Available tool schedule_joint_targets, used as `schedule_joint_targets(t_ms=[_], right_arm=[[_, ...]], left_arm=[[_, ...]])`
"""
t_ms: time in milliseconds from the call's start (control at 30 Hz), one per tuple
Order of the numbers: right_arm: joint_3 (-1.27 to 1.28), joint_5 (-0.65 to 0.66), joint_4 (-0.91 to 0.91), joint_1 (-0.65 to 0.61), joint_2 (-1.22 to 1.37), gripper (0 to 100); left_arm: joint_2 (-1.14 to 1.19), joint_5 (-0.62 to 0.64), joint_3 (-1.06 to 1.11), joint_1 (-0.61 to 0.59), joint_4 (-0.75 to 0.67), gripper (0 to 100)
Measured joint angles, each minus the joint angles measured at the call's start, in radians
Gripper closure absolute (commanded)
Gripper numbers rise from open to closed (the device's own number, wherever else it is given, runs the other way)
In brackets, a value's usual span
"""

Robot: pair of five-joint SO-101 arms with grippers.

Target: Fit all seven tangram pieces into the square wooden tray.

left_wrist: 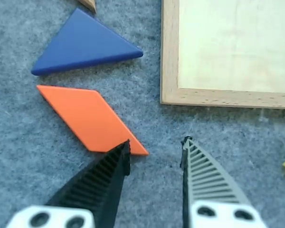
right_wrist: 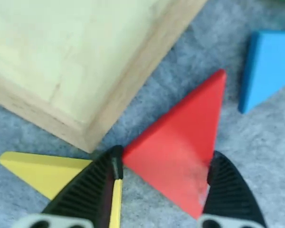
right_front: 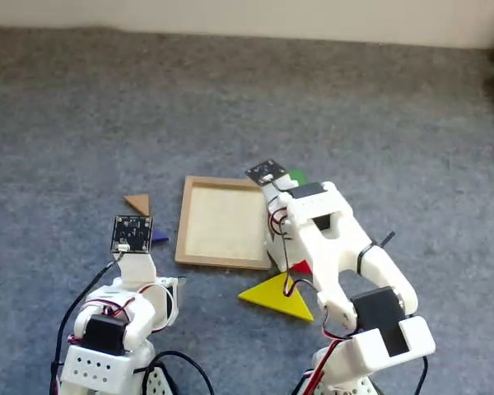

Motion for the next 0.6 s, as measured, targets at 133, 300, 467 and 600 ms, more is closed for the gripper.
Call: schedule_joint_targets(t_ms=[133,300,467,600], right_arm=[[0.000,0.000,0.000,0.000,0.000,83.9],[0.000,0.000,0.038,0.000,-0.089,83.9],[0.008,0.000,0.044,0.000,-0.233,83.9],[0.023,-0.029,0.046,0.000,-0.304,83.9]], left_arm=[[0.000,0.000,0.000,0.000,0.000,82],[0.000,0.000,0.000,0.000,0.000,82],[0.000,0.000,0.000,0.000,0.000,82],[0.000,0.000,0.000,0.000,0.000,82]])
